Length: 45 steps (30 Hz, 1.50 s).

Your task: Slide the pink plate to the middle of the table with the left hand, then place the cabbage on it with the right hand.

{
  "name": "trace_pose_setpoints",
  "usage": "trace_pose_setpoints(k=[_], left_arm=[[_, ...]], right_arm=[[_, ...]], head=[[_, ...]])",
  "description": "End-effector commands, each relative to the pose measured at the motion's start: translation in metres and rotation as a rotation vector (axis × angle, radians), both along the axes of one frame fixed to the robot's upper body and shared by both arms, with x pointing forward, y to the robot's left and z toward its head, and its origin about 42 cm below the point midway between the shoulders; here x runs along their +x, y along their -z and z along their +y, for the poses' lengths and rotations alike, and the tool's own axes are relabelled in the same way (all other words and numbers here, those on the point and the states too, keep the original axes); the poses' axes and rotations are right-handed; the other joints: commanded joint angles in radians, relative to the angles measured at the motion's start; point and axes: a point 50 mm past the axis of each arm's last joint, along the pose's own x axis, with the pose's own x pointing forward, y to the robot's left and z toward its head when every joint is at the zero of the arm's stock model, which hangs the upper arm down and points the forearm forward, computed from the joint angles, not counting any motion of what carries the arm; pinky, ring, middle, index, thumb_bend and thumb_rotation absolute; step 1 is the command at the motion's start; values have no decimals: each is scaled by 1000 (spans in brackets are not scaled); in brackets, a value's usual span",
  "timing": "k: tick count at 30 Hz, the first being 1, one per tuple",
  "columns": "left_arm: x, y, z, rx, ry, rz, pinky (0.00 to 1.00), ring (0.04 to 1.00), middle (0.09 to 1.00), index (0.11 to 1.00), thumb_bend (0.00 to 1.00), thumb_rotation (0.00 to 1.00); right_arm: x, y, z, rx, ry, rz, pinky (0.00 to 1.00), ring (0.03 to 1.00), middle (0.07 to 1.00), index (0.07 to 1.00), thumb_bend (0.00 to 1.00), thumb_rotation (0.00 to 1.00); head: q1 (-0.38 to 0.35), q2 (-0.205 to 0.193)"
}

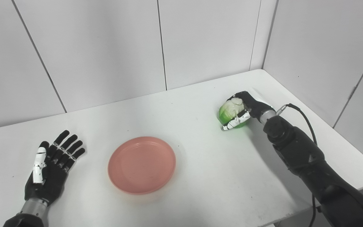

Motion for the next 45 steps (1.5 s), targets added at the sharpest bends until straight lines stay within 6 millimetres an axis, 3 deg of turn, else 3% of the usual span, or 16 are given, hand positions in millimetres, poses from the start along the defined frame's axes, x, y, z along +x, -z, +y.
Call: trace_pose_setpoints(k=[1,12,19,21,27,35,41,45], left_arm=[[-21,38,2,4,-13,152,804,815,818,810,494,889],[-23,31,-18,-11,-6,134,812,825,832,821,476,910],[-28,21,-36,11,-26,119,805,827,836,823,469,923],[-29,20,-43,13,-28,117,815,835,843,829,467,932],[-34,11,-66,15,-48,121,843,861,865,847,454,980],[-37,0,-97,18,-74,135,907,895,896,881,412,1000],[-35,-3,-111,20,-81,140,913,898,900,889,392,1000],[-34,-5,-116,11,-82,144,909,895,897,887,387,1000]], right_arm=[[-4,-10,0,19,18,-22,380,388,492,543,513,0],[-20,-78,54,39,-147,-191,389,414,498,521,517,0],[-23,-104,103,59,-274,-237,385,415,491,528,517,0],[-23,-107,112,58,-308,-243,391,416,489,527,517,0],[-22,-109,152,79,-442,-262,392,412,498,527,516,0],[-22,-94,201,102,-575,-245,363,382,494,544,512,0],[-25,-78,227,93,-621,-203,394,389,485,532,515,0],[-26,-68,234,100,-661,-194,411,396,477,534,515,0]], head=[[1,1],[70,-6],[122,-7],[168,-5],[250,-2],[379,12],[432,22],[449,30]])
